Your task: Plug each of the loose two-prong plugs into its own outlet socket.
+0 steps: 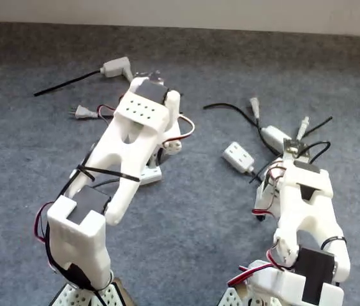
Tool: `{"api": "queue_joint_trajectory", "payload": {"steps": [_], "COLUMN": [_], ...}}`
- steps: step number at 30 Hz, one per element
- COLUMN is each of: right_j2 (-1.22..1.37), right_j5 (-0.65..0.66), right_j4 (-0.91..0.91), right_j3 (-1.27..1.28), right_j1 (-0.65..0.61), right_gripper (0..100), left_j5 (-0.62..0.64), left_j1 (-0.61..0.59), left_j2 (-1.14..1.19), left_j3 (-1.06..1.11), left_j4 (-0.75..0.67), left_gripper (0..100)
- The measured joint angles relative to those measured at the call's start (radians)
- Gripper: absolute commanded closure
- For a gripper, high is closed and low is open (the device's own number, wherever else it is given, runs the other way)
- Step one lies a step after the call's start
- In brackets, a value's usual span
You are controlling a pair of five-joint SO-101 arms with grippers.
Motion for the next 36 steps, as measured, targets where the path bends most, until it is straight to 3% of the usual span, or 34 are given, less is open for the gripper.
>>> {"api": "queue_joint_trajectory", "payload": {"steps": [13, 19, 31, 36], "right_j2": [0.000, -0.008, -0.011, -0.012], "right_j5": [-0.002, -0.002, -0.002, -0.002], "right_j4": [-0.011, -0.018, -0.049, -0.075], "right_j3": [0.000, 0.014, 0.035, 0.064], "right_j1": [0.002, 0.002, -0.002, -0.002], "right_gripper": [81.5, 81.5, 81.5, 81.5], "left_j5": [0.014, 0.014, 0.068, 0.075], "left_j1": [0.000, 0.000, 0.000, 0.000], "left_j2": [0.002, 0.002, 0.002, 0.002], "left_j3": [0.000, 0.048, 0.068, 0.137], "left_j4": [-0.005, -0.097, -0.104, -0.181], "left_gripper": [99, 99, 99, 99]}}
